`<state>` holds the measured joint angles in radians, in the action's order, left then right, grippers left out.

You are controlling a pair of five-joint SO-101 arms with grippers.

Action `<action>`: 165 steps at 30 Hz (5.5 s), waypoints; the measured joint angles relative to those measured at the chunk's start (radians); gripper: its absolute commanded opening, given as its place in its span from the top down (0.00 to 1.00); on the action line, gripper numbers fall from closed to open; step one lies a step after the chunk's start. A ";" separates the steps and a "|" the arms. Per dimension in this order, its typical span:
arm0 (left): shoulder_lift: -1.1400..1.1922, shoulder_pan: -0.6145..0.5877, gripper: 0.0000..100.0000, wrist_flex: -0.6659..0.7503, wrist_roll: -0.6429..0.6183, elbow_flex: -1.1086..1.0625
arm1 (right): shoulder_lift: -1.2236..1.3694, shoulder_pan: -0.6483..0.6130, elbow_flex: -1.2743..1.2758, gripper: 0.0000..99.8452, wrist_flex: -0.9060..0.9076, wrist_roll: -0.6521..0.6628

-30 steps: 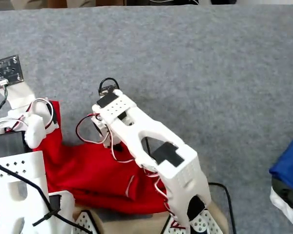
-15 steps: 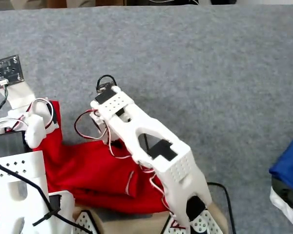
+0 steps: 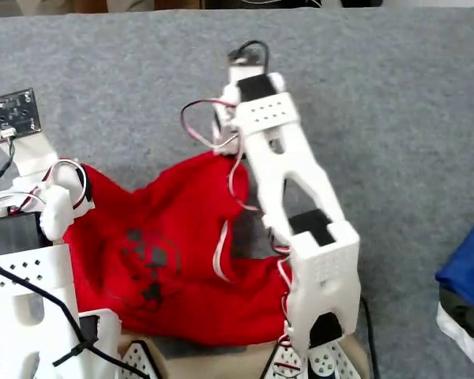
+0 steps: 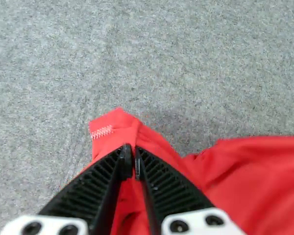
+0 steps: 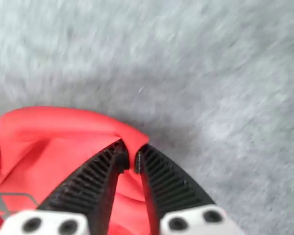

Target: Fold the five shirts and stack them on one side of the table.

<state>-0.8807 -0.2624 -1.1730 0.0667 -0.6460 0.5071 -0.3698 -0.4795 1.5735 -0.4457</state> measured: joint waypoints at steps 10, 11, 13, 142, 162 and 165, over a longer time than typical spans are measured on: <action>0.000 0.000 0.98 0.000 0.000 0.000 | 0.124 0.009 0.137 1.00 0.054 0.006; 0.000 0.000 0.98 0.000 0.000 0.000 | 0.147 0.002 0.147 1.00 0.078 0.006; 0.000 0.000 0.98 0.000 0.000 0.000 | 0.189 -0.018 0.155 1.00 0.137 0.009; 0.000 -0.054 0.98 0.000 0.000 0.000 | -0.239 0.011 0.296 0.83 0.190 0.311; 0.000 -0.054 0.98 0.000 0.000 0.000 | -0.239 -0.086 0.542 0.83 0.029 0.310; 0.000 -0.054 0.98 0.000 0.000 0.000 | -0.239 -0.086 0.543 0.83 -0.011 0.310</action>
<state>-0.8807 -0.3161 -1.1730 0.0667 -0.6460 0.2677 -0.4557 0.0637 1.5627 -0.1358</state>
